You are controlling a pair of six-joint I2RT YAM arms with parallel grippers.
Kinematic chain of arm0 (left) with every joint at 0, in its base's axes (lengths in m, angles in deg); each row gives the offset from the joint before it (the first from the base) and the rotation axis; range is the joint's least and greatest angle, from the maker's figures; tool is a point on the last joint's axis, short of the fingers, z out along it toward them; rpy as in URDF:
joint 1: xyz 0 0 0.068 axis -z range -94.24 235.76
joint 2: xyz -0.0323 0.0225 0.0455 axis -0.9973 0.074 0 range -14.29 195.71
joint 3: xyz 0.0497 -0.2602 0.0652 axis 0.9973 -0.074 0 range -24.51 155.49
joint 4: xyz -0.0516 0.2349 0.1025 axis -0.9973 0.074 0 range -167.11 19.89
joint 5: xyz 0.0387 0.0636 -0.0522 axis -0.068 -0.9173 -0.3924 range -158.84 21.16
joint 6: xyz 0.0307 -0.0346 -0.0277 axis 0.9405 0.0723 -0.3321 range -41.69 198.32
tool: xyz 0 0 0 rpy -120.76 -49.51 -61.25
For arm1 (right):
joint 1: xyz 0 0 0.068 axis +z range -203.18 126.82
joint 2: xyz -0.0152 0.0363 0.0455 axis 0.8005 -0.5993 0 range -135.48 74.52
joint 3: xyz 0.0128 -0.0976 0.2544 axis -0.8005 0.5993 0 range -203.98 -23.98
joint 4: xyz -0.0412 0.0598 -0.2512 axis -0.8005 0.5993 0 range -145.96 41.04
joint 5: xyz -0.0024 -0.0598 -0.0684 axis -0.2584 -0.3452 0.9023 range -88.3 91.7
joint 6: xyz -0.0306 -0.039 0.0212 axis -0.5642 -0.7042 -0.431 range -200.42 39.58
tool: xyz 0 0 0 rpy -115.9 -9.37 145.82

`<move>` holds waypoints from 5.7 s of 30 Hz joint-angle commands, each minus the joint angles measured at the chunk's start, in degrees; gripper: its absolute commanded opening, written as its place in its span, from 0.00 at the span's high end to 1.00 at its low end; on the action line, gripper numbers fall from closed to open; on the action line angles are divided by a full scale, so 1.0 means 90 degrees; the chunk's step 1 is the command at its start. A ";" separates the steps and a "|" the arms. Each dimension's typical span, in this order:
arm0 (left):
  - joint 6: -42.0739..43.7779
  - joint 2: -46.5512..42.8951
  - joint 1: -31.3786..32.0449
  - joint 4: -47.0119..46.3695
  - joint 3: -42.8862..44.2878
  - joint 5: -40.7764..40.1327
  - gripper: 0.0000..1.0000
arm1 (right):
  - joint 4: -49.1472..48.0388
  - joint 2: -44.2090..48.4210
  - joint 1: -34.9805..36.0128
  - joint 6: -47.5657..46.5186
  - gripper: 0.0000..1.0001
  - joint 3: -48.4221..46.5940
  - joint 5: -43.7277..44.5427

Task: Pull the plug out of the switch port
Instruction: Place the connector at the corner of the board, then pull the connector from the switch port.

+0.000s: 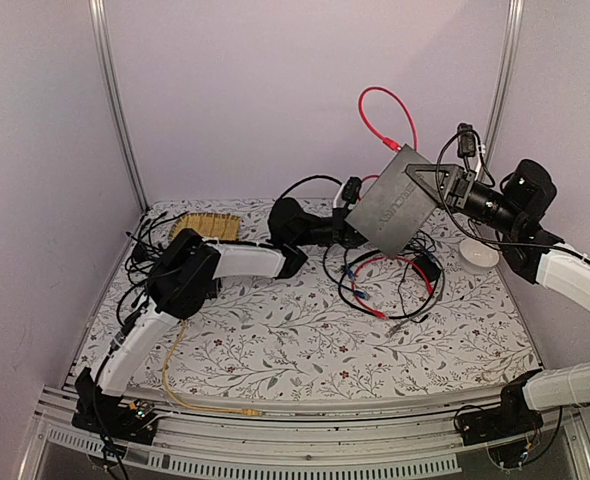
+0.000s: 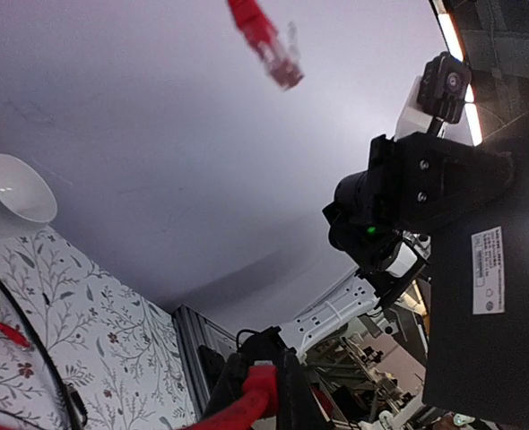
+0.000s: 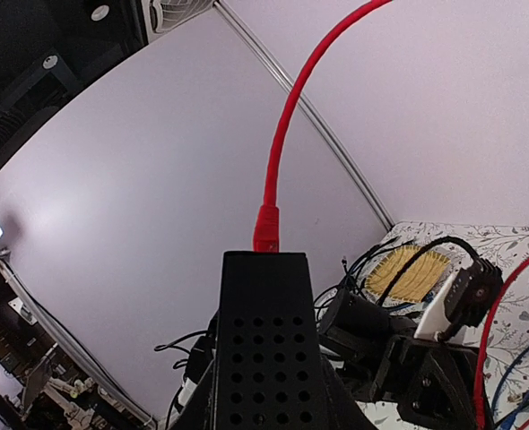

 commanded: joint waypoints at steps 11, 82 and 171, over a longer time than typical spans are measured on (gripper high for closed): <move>-0.1441 0.1879 0.0501 0.0246 0.1779 -0.0299 0.68 | 0.0056 0.0587 -0.0155 -0.0262 0.99 0.0131 0.0282; 0.2511 -0.4228 -0.0254 -0.1729 -0.5929 -0.3525 0.21 | -0.0861 -0.0816 0.0589 0.0095 0.99 -0.0280 0.0225; 0.2216 -0.3286 -0.0012 -0.0787 -0.3775 -0.2151 0.52 | -0.2291 -0.2012 0.0902 0.0739 0.99 -0.0192 -0.0162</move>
